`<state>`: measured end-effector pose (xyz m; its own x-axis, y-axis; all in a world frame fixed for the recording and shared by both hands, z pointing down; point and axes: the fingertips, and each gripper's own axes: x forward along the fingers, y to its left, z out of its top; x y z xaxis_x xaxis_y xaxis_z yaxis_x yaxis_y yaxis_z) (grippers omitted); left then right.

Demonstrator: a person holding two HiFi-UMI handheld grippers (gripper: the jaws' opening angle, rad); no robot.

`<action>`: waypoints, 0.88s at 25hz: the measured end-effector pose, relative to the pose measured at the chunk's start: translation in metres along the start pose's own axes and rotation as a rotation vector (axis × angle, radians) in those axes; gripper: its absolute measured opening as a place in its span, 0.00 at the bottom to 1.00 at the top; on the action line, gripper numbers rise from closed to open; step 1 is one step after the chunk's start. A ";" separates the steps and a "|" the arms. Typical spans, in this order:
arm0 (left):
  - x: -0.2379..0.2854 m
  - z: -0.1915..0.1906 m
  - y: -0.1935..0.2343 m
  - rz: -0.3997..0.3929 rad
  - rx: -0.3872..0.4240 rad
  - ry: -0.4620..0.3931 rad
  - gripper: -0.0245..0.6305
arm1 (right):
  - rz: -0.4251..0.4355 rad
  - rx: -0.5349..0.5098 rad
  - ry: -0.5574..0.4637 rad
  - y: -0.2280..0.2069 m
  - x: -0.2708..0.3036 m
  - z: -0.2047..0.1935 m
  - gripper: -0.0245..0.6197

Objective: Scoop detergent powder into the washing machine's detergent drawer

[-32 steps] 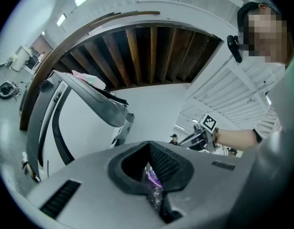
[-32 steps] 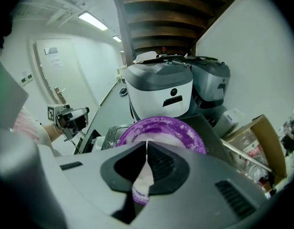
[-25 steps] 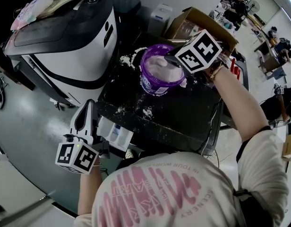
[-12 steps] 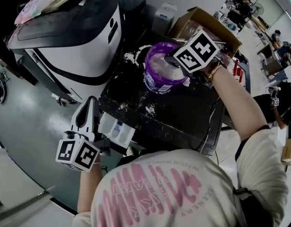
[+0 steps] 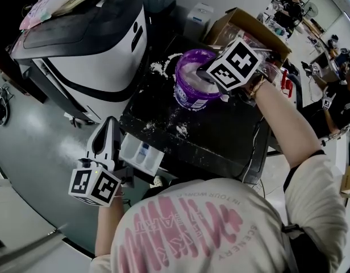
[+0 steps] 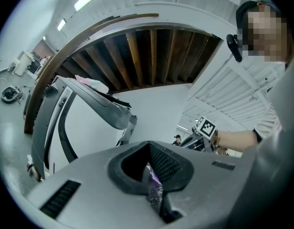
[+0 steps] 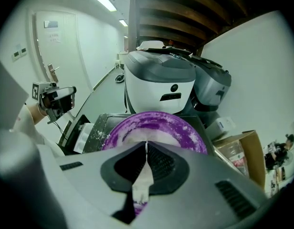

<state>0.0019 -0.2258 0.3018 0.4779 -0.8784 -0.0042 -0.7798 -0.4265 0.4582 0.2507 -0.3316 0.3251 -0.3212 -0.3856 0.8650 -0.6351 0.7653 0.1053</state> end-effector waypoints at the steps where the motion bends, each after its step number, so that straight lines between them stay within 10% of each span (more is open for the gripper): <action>1: -0.001 0.000 0.000 0.001 0.000 -0.001 0.04 | 0.007 0.000 0.000 0.002 0.000 0.000 0.05; 22: -0.004 -0.003 -0.006 -0.010 -0.002 0.001 0.04 | 0.078 -0.013 -0.006 0.026 -0.003 -0.008 0.05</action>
<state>0.0061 -0.2187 0.3017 0.4857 -0.8741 -0.0081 -0.7742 -0.4344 0.4603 0.2412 -0.3060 0.3289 -0.3737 -0.3280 0.8676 -0.5987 0.7998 0.0445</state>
